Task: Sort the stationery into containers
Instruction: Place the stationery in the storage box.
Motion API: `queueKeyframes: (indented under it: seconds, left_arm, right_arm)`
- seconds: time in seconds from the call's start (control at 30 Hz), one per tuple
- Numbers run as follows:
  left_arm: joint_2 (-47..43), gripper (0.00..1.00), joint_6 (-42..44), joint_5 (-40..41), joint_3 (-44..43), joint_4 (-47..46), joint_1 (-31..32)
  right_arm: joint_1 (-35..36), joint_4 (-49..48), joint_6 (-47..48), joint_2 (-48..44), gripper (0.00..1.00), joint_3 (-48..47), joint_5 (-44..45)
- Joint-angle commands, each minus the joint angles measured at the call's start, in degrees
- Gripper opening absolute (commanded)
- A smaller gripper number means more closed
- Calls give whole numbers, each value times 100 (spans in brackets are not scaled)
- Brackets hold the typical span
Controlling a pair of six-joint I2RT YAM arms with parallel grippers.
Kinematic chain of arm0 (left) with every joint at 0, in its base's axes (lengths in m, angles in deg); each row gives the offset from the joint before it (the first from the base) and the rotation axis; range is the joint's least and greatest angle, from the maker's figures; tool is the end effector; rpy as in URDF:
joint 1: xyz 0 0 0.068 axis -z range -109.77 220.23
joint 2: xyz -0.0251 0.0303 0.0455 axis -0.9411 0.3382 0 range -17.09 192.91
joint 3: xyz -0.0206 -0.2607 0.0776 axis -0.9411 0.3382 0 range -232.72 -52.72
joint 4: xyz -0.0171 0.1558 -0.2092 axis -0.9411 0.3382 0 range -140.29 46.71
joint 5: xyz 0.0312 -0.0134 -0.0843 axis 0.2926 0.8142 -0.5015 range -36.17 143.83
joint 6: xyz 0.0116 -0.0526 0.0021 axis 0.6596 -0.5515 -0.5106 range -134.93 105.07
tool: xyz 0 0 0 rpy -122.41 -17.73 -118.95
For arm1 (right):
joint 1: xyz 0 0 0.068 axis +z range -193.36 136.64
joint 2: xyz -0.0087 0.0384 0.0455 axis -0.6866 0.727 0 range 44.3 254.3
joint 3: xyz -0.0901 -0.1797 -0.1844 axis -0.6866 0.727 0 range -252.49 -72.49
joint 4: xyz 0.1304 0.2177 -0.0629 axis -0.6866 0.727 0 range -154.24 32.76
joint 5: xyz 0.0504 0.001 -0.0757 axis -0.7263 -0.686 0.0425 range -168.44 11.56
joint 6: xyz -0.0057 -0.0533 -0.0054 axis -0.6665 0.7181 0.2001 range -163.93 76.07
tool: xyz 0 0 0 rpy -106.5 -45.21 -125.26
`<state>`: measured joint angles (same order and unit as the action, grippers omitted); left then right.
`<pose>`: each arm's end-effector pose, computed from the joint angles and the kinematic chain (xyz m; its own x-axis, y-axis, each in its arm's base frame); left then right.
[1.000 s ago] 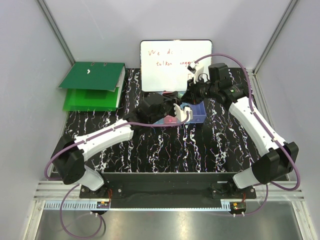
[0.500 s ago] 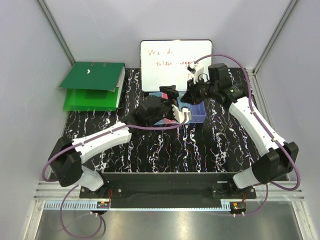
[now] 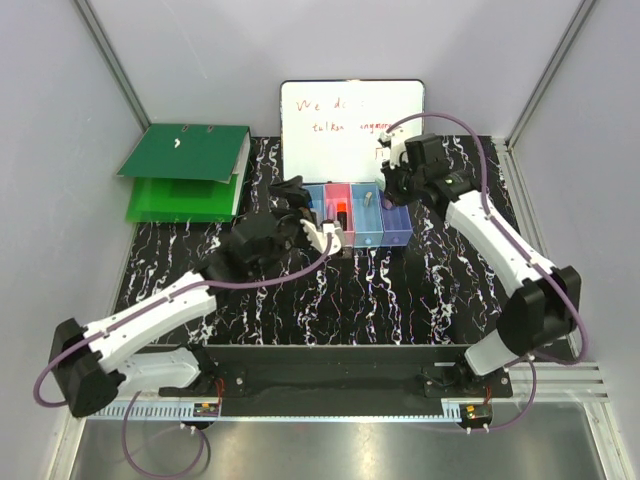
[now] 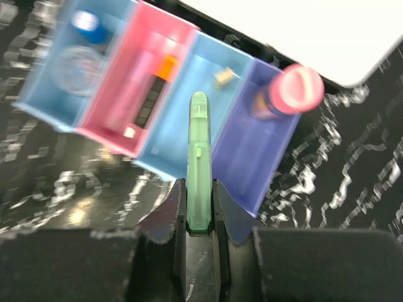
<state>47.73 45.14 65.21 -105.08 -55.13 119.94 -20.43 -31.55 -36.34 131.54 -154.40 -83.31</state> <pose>0.1785 -0.1997 0.3437 0.4957 0.7291 -0.4718 0.3843 0.3030 0.8720 0.3148 0.1364 0.3467 -0.5030 -0.3557 -0.7877 -0.5207 0.8521 -0.0523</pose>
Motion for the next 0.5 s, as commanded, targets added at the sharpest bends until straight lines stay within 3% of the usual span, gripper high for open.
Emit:
queueKeyframes:
  seconds: [0.0, 0.47]
  left_arm:
    - [-460, 99, -92, 584, 182, 80, -23]
    - [-1015, 99, 171, 427, 657, -236, -207]
  right_arm:
    - [61, -114, -170, 442, 0, 0, 1075]
    - [246, -412, -232, 1945, 0, -835, 882]
